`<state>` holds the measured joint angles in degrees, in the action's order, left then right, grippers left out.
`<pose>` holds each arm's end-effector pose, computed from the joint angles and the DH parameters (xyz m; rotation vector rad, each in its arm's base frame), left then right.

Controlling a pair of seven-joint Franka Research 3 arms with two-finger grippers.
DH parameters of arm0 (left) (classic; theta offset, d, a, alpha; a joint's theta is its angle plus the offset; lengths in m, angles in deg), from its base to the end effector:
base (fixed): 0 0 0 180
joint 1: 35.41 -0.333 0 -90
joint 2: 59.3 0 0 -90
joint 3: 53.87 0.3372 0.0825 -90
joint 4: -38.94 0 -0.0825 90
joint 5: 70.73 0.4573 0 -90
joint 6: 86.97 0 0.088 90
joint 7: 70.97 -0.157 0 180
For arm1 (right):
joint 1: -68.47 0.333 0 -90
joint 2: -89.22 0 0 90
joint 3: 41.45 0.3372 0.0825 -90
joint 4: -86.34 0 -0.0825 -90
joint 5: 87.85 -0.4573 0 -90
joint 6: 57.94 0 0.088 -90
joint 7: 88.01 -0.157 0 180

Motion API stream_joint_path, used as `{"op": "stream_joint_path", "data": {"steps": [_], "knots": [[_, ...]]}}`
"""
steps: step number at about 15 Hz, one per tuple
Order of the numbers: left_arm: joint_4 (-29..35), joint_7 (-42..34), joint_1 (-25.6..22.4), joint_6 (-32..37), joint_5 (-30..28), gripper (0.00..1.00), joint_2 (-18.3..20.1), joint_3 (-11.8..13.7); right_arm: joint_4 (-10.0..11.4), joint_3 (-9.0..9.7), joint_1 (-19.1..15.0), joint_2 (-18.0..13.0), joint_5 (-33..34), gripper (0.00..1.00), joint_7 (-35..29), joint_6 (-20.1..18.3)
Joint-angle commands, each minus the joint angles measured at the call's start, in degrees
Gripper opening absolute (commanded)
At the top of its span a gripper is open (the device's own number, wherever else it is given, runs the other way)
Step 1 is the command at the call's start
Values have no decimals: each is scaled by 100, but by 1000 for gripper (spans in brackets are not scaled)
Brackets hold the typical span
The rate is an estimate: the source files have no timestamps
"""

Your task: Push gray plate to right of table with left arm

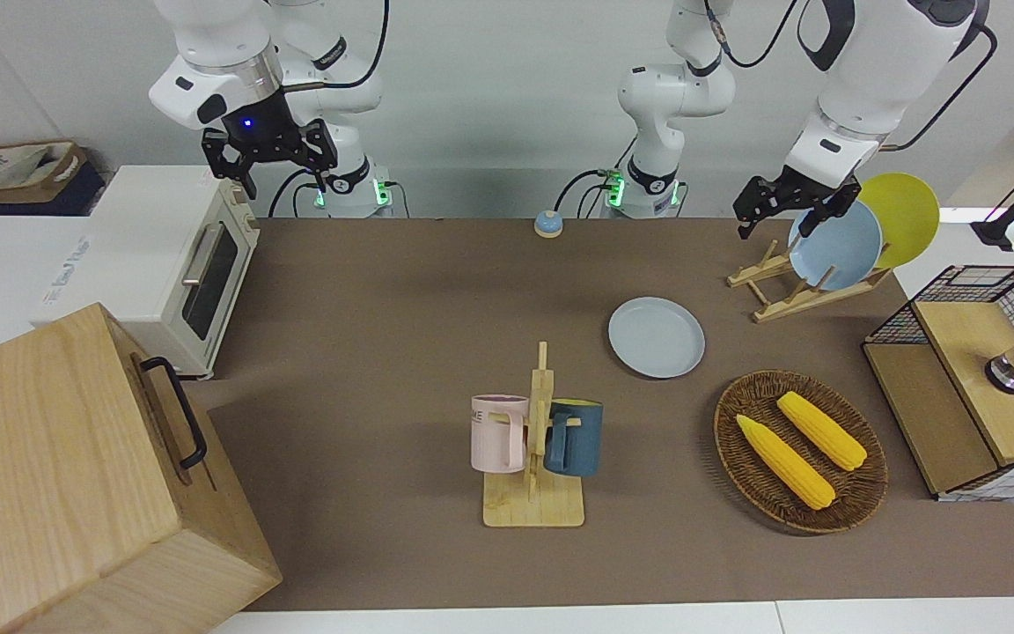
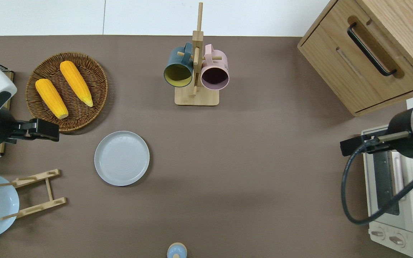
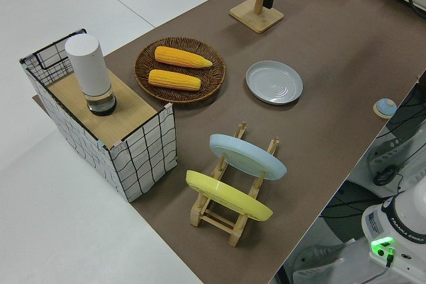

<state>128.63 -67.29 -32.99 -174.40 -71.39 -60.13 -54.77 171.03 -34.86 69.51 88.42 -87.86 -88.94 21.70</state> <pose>0.6237 -0.0380 0.5858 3.1320 0.0095 -0.0854 0.5945 0.0802 0.6389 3.1271 0.1830 -0.1159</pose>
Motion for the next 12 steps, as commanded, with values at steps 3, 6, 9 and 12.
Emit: {"op": "stream_joint_path", "data": {"steps": [3, 6, 9, 12], "knots": [[295, 28, -57, -73, -48, 1000, 154, 28, -50, 96, -113, -17, -33, 983, -74, -89], [295, 28, -66, -64, -39, 1000, 162, 37, -50, 96, -113, -17, -33, 983, -74, -89], [304, 89, -57, -55, -39, 1000, 154, 37, -50, 96, -113, -17, -33, 983, -74, -89], [505, 432, -48, -186, -4, 1000, 162, 28, -50, 88, -113, -17, -25, 983, -74, -89]]}}
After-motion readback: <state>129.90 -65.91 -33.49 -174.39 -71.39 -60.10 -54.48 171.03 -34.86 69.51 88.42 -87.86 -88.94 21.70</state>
